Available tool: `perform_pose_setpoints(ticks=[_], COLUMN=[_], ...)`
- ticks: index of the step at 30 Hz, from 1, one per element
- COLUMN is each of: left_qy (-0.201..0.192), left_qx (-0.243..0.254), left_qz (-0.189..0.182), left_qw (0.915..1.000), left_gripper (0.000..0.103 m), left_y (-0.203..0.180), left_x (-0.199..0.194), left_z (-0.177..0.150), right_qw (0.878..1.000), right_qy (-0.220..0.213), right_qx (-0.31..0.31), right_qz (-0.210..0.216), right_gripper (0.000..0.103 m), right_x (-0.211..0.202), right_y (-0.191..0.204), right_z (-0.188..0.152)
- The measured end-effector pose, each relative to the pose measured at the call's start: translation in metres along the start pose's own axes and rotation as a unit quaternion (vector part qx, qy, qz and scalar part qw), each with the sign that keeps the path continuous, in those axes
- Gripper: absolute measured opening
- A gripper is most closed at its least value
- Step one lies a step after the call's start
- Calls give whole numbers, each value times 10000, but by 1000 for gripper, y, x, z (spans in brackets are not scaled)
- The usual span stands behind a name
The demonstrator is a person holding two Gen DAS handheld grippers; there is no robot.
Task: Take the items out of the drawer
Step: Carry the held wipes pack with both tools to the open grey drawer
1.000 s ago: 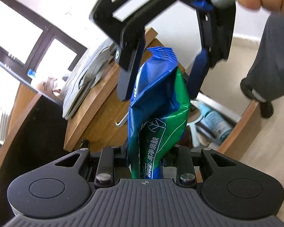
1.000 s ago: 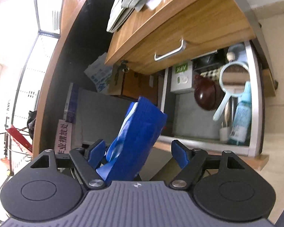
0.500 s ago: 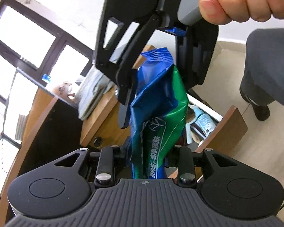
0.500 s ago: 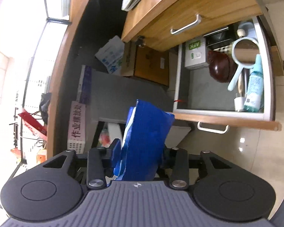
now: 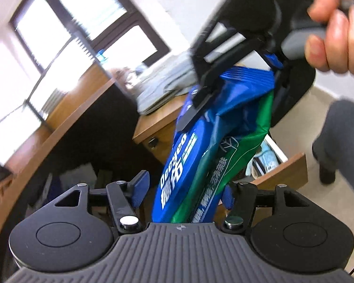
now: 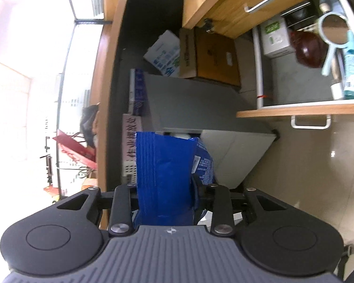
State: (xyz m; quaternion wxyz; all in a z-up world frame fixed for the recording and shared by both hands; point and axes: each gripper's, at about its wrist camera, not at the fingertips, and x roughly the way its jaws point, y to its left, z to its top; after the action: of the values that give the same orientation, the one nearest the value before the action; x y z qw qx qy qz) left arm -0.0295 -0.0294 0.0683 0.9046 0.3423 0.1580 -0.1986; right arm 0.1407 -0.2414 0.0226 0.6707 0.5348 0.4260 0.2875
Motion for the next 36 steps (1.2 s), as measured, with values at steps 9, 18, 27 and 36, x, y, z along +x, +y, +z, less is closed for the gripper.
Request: perform_pose_setpoints(ticks=[9,18,27,36], left_qy=[-64,193,718,891], left_qx=[-1510,-2446,-3045,-3750], left_qz=[461,1315,1905,2174], left_qw=[9874,9605,9305,8968], left_gripper=[67,67,67,66], left_y=[59,101,136,161], left_x=[-48,-91,-107,-137], left_z=[-31,-82,-153,-211], right_qw=[9973,9887,9740,9571], right_qy=[532,1369,2233,2848], right_qx=[60,-151,-131,-492], right_qz=[504,594,361,-208], right_gripper=[36,35,35,35], right_x=[52,145,253,343], right_y=[37,68,66,58], right_z=[-17,-53,-90,-113])
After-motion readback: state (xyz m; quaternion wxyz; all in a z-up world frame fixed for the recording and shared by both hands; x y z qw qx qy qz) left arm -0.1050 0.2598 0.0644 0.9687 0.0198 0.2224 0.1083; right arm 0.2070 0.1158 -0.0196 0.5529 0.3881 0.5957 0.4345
